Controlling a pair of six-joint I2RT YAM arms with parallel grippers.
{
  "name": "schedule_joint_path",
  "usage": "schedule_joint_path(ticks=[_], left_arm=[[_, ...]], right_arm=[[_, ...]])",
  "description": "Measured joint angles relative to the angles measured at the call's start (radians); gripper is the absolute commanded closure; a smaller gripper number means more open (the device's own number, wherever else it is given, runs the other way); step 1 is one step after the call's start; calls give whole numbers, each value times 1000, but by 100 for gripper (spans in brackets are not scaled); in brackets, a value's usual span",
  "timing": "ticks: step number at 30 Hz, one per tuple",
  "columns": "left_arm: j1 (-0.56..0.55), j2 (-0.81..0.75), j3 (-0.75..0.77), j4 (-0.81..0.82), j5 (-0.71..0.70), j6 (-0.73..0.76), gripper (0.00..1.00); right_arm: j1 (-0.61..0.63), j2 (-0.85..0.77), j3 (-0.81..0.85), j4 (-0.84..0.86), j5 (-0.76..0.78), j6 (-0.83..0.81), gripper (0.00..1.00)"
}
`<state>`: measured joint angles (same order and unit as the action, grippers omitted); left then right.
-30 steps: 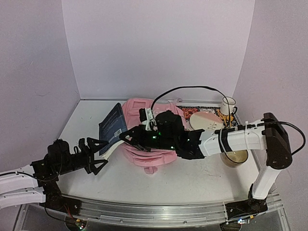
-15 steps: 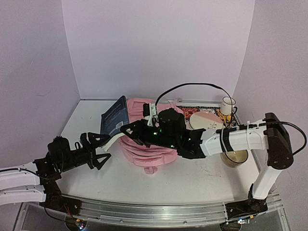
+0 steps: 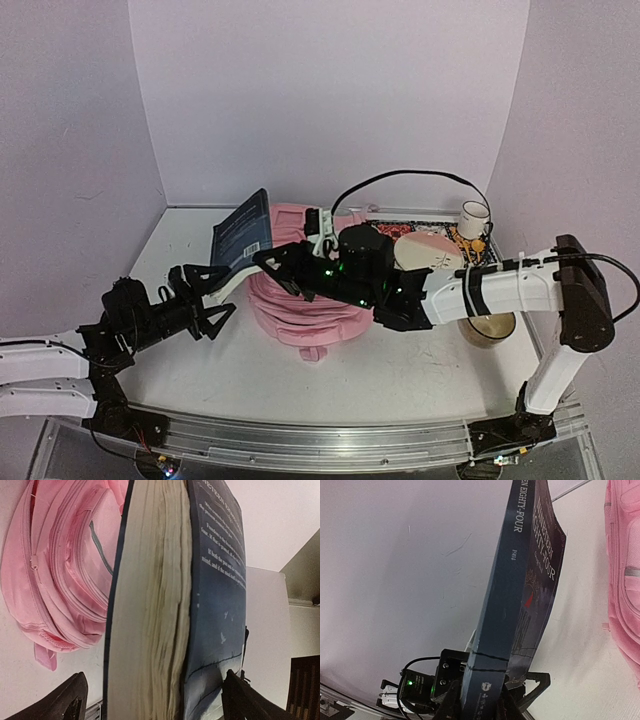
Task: Pack the student bag
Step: Pass from the right arm to the left
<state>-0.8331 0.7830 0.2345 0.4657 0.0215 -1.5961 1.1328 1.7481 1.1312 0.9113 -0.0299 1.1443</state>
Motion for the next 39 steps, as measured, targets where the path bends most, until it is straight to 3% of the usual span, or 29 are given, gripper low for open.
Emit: schedule_joint_path(ticks=[9,14,25,30,33,39], left_arm=[[-11,79,19,110,-51,-2,52],[-12,54,19,117,-77,-1,67],[-18,62,19,115,-80,2,72],[-18,78,19,120,-85,20,81],[-19,83,19,118,-88,40,88],[-29,64,8,124,-106,82,100]], right_arm=[[-8,-10,-52,47,17,18,100],[-8,-37,-114,76,31,30,100],[-2,-43,-164,118,48,45,100],[8,-43,-167,113,69,39,99],[12,-43,-179,101,84,30,91],[25,-67,-180,19,105,-67,54]])
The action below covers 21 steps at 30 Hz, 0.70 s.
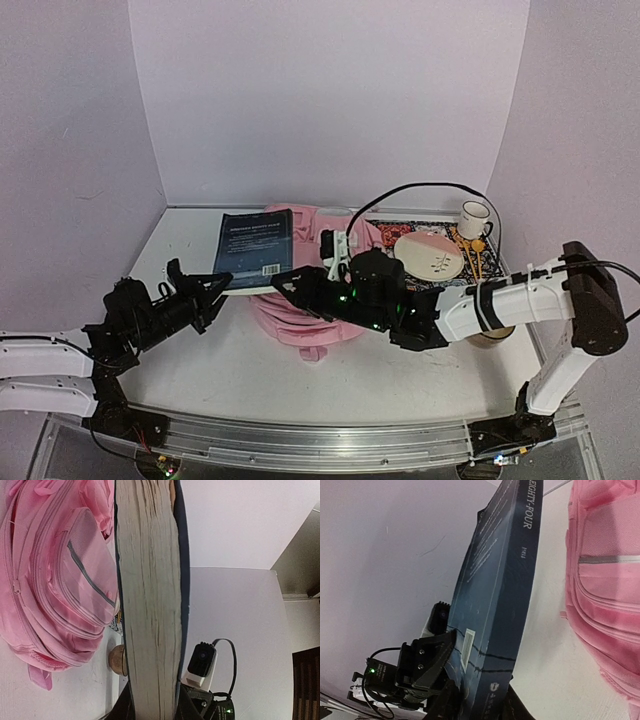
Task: Pack the student bag
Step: Pass from the right arm to the left, then open the largest pocket of the student bag.
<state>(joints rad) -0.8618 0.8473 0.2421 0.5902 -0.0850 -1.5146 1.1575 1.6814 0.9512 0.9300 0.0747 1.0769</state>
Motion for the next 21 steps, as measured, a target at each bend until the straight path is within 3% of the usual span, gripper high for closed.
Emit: schedule_joint_path(ticks=[5,9,15,21], left_arm=[[8,-11,-36,-20,-65,45,100],[39,-9,-43,-88,-86,84,100],[165,4,-42,-94,-14,112,100],[265,11,-12,-137,66,146,100]], right_arm=[[7,-55,5,-184,30,-194,38],[3,-114,23,-330,57,-390,33],[-8,-133,113,-552,73,-730,37],[-20,-77,184,-708,70,-960,39]])
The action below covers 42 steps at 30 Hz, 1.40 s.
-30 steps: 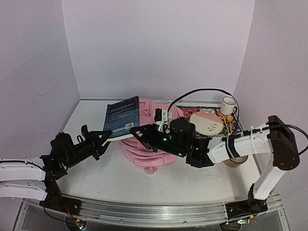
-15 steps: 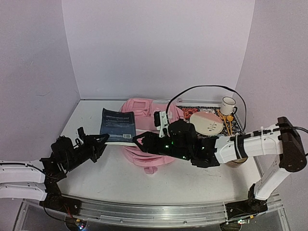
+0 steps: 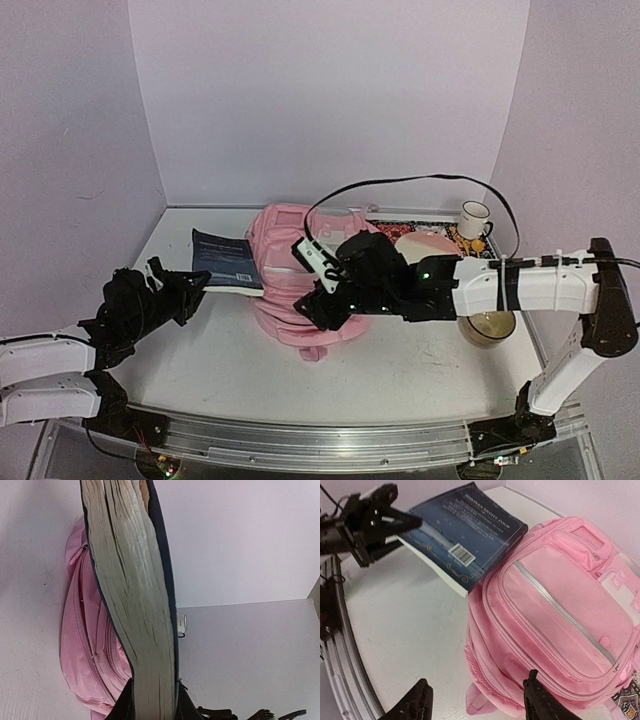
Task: Pack the student bag
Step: Open the largest pocket of the student bag.
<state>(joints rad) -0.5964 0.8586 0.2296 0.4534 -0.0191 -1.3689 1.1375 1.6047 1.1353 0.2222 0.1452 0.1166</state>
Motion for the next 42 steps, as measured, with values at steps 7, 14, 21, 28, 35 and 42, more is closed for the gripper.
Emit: schedule_joint_path(ticks=[7,14,21,28,35,42], left_arm=[[115,-4,35,-16,133,19,100],[191,-6,36,-66,215,39,100],[199,0,48,-95,273,56,100],[203,-1,70,-114,311,61,100],[209,-54,77,-123,408,51,100],[207,-169,77,-123,549,7,100]], right_arm=[[-4,166,113,-141,29,-177,40],[-4,268,145,-183,128,-271,42],[-4,317,179,-193,237,-341,50],[2,347,214,-193,351,-393,68],[9,359,225,-190,372,-419,100],[8,359,269,-201,394,-417,100]])
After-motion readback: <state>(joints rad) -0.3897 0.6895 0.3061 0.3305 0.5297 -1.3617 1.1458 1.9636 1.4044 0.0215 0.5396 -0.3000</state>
